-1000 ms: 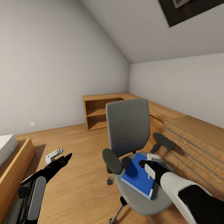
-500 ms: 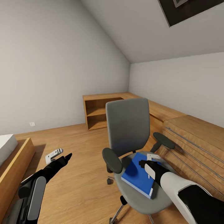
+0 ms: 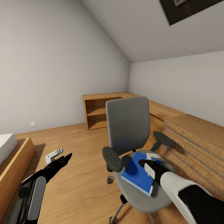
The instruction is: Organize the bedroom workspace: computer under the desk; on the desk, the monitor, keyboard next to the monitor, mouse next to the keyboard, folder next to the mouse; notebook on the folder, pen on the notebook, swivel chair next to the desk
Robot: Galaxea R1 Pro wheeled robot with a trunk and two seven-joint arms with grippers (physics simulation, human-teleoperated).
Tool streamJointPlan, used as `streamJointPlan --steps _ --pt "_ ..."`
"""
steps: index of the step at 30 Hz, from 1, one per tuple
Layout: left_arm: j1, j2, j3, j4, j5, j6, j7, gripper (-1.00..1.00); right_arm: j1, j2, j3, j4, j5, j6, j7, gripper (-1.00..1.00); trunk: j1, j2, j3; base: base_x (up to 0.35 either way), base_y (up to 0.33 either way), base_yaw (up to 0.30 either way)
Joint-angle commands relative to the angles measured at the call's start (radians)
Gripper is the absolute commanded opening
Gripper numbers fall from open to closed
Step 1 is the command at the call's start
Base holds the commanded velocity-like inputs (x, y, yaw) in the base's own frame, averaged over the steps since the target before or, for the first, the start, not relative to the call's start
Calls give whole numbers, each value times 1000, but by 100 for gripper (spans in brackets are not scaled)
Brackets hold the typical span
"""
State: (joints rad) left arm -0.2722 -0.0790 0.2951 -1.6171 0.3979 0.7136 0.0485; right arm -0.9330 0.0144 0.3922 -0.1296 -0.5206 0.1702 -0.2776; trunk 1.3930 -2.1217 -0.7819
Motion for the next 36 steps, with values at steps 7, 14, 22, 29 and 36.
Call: streamJointPlan --steps 7,14,22,29,36 --pt "-1 -1 2 -1 11 6 5 100 0 -1 8 10 -14 8 -5 100 0 0 -1 0 0 0" --pt "-1 -1 3 -1 10 6 5 100 0 -1 8 10 -13 10 -6 -100 0 0 -1 0 0 0" --pt "-1 -1 3 -1 11 6 5 100 0 -1 8 10 -15 11 -5 -100 0 0 -1 0 0 0" --pt "-1 -1 3 -1 10 6 5 100 0 -1 8 10 -15 10 -5 -100 0 0 -1 0 0 0" --pt "-1 -1 4 -1 10 6 5 100 0 -1 8 10 -14 9 -5 -100 0 0 -1 0 0 0"
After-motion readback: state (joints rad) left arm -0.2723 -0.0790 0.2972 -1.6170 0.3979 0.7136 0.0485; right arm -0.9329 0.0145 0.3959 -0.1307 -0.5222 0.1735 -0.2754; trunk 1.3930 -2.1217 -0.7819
